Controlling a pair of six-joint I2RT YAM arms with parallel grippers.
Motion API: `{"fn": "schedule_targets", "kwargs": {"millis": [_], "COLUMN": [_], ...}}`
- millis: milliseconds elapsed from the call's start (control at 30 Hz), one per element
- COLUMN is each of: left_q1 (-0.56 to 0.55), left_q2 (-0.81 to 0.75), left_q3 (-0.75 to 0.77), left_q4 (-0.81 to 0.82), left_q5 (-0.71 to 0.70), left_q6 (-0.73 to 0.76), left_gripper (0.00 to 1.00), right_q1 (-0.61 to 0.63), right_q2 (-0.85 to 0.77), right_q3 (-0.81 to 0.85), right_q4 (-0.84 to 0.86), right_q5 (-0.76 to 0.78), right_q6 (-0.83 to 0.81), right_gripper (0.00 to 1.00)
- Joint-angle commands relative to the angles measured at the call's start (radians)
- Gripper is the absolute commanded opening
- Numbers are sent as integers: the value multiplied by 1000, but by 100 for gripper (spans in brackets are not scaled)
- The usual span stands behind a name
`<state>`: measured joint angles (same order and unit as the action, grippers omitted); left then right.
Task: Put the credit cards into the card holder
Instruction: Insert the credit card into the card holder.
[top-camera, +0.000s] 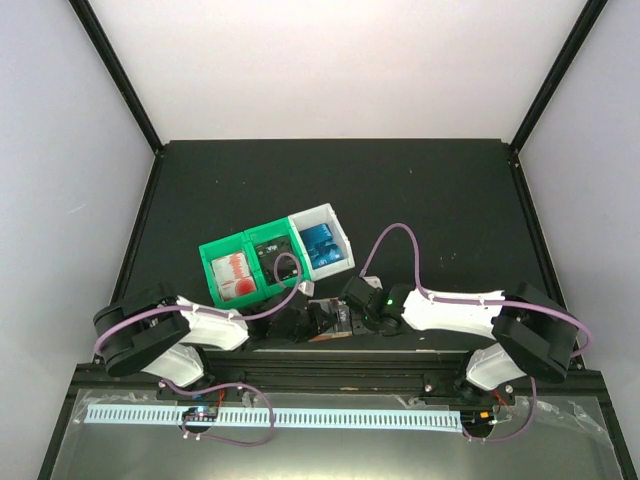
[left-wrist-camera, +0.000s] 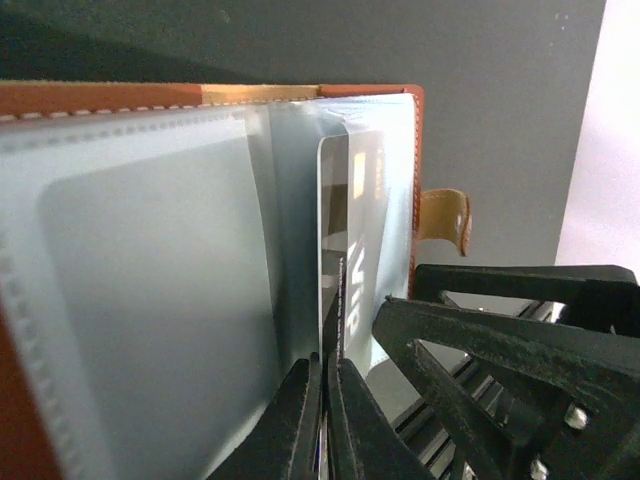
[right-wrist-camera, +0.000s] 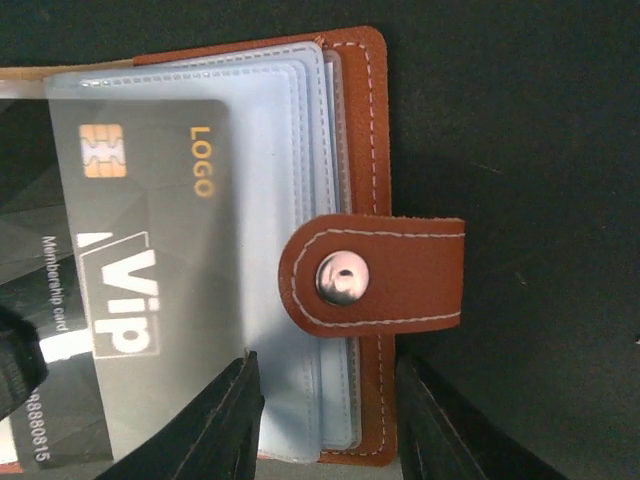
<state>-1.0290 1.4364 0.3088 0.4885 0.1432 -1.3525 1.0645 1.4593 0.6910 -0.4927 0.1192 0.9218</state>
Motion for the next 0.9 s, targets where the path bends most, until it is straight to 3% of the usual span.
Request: {"fn": "schedule_targets", "kwargs": {"millis": [0, 233, 433, 600, 767, 867], "left_q1": [-9, -11, -14, -17, -17, -18], "left_q2": [46, 31, -60, -87, -37, -3], "left_q3": [62, 95, 141, 172, 209, 226], "left_q4": [-12, -113, -326, -449, -443, -422], "left_q5": [62, 43, -30, -66, -33, -5], "left_q6": [50, 94, 160, 170, 200, 217], "left_gripper": [5, 16, 30, 42, 42, 31], "right_q1": [5, 2, -3, -5, -5, -7], "right_q2": [-9, -72, -162, -145, -106, -98], "right_q3": [-21, -46, -68, -70, -74, -82], "right_q4": [23, 32, 25, 32, 59, 74], "right_q5": [-38, -20, 28, 16, -17, -27], "right_q6": [17, 35, 52, 38, 32, 27], "right_gripper": [40, 43, 47, 48, 48, 49]}}
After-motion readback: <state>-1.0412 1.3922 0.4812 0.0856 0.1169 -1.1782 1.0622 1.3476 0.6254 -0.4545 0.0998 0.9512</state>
